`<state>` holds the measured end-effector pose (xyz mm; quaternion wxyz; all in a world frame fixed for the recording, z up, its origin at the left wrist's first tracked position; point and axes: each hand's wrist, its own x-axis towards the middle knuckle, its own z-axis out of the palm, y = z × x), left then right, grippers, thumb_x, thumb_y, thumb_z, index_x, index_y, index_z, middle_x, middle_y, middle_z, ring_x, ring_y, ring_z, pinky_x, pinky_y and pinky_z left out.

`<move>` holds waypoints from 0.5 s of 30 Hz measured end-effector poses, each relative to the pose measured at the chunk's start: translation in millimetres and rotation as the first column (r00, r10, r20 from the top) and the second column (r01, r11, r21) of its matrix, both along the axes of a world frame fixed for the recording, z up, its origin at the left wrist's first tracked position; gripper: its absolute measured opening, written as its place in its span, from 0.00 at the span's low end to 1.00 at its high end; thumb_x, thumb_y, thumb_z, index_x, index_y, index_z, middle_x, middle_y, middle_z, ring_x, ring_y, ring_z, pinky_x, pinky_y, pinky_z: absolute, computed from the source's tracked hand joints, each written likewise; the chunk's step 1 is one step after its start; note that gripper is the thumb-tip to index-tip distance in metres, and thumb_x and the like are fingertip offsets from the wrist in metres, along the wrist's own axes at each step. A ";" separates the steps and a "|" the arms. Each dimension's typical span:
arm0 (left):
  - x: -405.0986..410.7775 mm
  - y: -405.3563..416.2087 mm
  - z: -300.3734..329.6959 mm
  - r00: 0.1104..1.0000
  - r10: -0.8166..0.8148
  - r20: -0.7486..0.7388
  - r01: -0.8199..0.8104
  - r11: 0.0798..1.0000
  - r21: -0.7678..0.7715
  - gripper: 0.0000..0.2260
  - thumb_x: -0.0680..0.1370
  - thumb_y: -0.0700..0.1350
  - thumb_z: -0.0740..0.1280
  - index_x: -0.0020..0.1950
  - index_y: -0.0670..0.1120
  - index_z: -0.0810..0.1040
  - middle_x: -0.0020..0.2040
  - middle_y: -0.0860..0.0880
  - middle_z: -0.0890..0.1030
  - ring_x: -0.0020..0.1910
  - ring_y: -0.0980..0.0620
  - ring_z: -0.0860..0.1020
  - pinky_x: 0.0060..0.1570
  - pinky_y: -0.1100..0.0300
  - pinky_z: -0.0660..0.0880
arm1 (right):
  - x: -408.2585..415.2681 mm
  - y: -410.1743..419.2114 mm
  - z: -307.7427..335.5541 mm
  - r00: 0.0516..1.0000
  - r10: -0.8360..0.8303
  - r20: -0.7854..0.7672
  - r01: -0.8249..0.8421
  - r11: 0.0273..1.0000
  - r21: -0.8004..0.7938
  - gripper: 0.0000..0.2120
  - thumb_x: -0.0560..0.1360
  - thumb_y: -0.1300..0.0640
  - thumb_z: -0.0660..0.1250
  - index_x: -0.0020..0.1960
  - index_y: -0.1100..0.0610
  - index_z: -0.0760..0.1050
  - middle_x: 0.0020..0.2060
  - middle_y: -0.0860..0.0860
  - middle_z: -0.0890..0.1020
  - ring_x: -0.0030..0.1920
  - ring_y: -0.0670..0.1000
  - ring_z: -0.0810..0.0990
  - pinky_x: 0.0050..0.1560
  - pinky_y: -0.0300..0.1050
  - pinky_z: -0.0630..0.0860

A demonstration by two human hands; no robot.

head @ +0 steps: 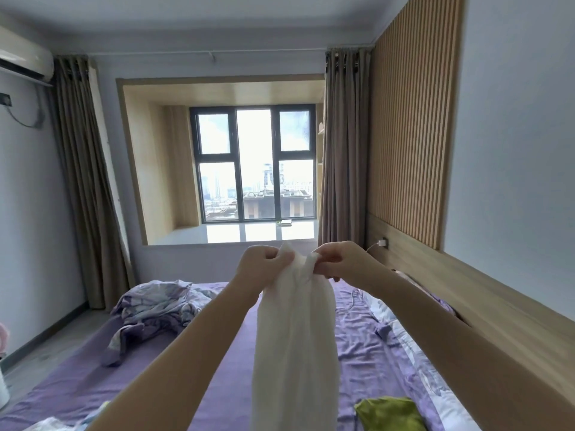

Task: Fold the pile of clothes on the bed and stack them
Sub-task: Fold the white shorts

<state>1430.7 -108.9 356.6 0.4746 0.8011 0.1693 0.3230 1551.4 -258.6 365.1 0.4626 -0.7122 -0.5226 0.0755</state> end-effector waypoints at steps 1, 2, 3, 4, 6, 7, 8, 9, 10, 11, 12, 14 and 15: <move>-0.8 1.4 -0.6 1.000 0.014 0.007 -0.014 1.000 0.015 0.15 0.77 0.49 0.68 0.34 0.42 0.72 0.34 0.43 0.64 0.35 0.49 0.63 0.37 0.57 0.61 | 0.8 0.7 -0.3 0.998 -0.016 0.063 0.017 1.000 -0.010 0.05 0.73 0.60 0.71 0.47 0.60 0.82 0.37 0.52 0.80 0.38 0.45 0.77 0.46 0.48 0.77; -1.3 2.5 -0.9 1.000 0.022 0.012 -0.023 0.999 0.032 0.17 0.77 0.49 0.67 0.33 0.41 0.71 0.34 0.43 0.64 0.35 0.49 0.63 0.37 0.57 0.60 | 1.2 1.8 -0.7 0.995 -0.029 0.094 0.030 1.000 -0.007 0.06 0.73 0.57 0.72 0.47 0.59 0.83 0.39 0.52 0.79 0.39 0.45 0.76 0.49 0.49 0.77; -1.5 2.7 -1.1 1.000 0.025 0.009 -0.026 0.998 0.052 0.18 0.77 0.50 0.67 0.32 0.41 0.70 0.33 0.43 0.64 0.35 0.49 0.62 0.37 0.57 0.60 | 1.5 3.1 -0.7 0.994 -0.037 0.104 0.036 0.999 0.010 0.05 0.72 0.55 0.73 0.45 0.57 0.83 0.40 0.51 0.78 0.40 0.43 0.75 0.49 0.49 0.76; -2.0 2.0 -1.7 1.000 0.024 0.001 -0.024 0.997 0.070 0.19 0.77 0.50 0.67 0.32 0.39 0.71 0.33 0.43 0.64 0.34 0.50 0.63 0.37 0.57 0.61 | 1.7 4.8 -0.4 0.994 -0.038 0.107 0.035 0.999 0.032 0.04 0.71 0.53 0.74 0.43 0.54 0.84 0.41 0.48 0.77 0.41 0.39 0.74 0.48 0.44 0.76; -2.0 -0.4 -2.4 1.000 0.012 -0.003 -0.012 0.998 0.069 0.21 0.78 0.52 0.66 0.33 0.36 0.75 0.32 0.46 0.68 0.33 0.51 0.66 0.34 0.61 0.64 | 1.8 9.6 0.9 0.990 -0.062 0.126 0.054 0.996 0.065 0.04 0.70 0.50 0.74 0.40 0.49 0.83 0.43 0.44 0.75 0.42 0.35 0.73 0.46 0.33 0.69; -1.8 -2.4 -2.3 1.000 -0.001 0.009 0.001 0.999 0.044 0.20 0.79 0.52 0.65 0.34 0.37 0.77 0.31 0.48 0.70 0.32 0.52 0.68 0.32 0.65 0.66 | 2.0 12.7 1.8 0.987 -0.078 0.140 0.068 0.994 0.080 0.05 0.70 0.49 0.74 0.40 0.49 0.82 0.44 0.43 0.75 0.44 0.35 0.72 0.46 0.32 0.66; -1.9 -4.7 -1.4 0.999 -0.025 0.026 0.025 1.000 -0.003 0.20 0.80 0.52 0.64 0.36 0.38 0.80 0.31 0.49 0.74 0.31 0.54 0.70 0.31 0.69 0.68 | 2.0 15.3 2.2 0.986 -0.089 0.142 0.074 0.992 0.104 0.05 0.70 0.49 0.74 0.40 0.50 0.82 0.46 0.44 0.75 0.46 0.36 0.71 0.47 0.32 0.66; -2.9 -7.9 0.6 0.997 -0.061 0.040 0.064 0.996 -0.061 0.20 0.80 0.53 0.63 0.38 0.40 0.81 0.32 0.50 0.78 0.32 0.55 0.75 0.31 0.72 0.70 | 1.5 17.5 2.3 0.987 -0.094 0.131 0.076 0.988 0.135 0.05 0.70 0.50 0.74 0.40 0.51 0.82 0.47 0.44 0.75 0.48 0.37 0.71 0.49 0.33 0.66; -4.3 -11.4 2.7 0.993 -0.107 0.050 0.111 0.989 -0.102 0.19 0.80 0.54 0.62 0.39 0.44 0.83 0.35 0.52 0.81 0.34 0.58 0.78 0.33 0.73 0.72 | 0.3 19.2 2.0 0.989 -0.095 0.112 0.075 0.983 0.170 0.05 0.70 0.51 0.74 0.39 0.51 0.81 0.47 0.43 0.75 0.49 0.38 0.71 0.50 0.34 0.66; -5.5 -14.0 3.5 0.988 -0.149 0.048 0.153 0.984 -0.092 0.16 0.80 0.55 0.62 0.41 0.47 0.84 0.38 0.52 0.83 0.37 0.59 0.80 0.37 0.72 0.74 | -0.4 20.8 1.2 0.991 -0.095 0.096 0.074 0.976 0.204 0.05 0.70 0.52 0.74 0.37 0.50 0.80 0.46 0.42 0.75 0.50 0.38 0.71 0.51 0.34 0.67; -5.7 -14.8 3.2 0.986 -0.166 0.027 0.167 0.986 -0.028 0.13 0.79 0.54 0.65 0.44 0.48 0.84 0.41 0.51 0.84 0.41 0.57 0.81 0.40 0.69 0.75 | -0.9 22.7 0.2 0.992 -0.093 0.088 0.072 0.971 0.227 0.06 0.71 0.53 0.74 0.36 0.49 0.79 0.46 0.41 0.75 0.49 0.37 0.72 0.51 0.35 0.67; -7.3 -15.6 2.8 0.988 -0.153 0.002 0.152 0.983 0.100 0.09 0.76 0.47 0.70 0.49 0.42 0.81 0.43 0.43 0.81 0.43 0.51 0.77 0.43 0.61 0.74 | -0.3 24.0 -1.4 0.994 -0.086 0.069 0.070 0.976 0.205 0.06 0.71 0.52 0.74 0.39 0.48 0.77 0.47 0.42 0.77 0.48 0.37 0.74 0.49 0.35 0.69; -7.9 -14.9 2.8 0.991 -0.131 0.007 0.130 0.984 0.124 0.09 0.75 0.45 0.71 0.50 0.41 0.80 0.44 0.40 0.80 0.43 0.50 0.76 0.43 0.58 0.73 | 0.9 22.6 -1.1 0.993 -0.090 0.074 0.077 0.983 0.166 0.08 0.71 0.49 0.74 0.42 0.48 0.75 0.47 0.43 0.78 0.47 0.38 0.75 0.47 0.35 0.70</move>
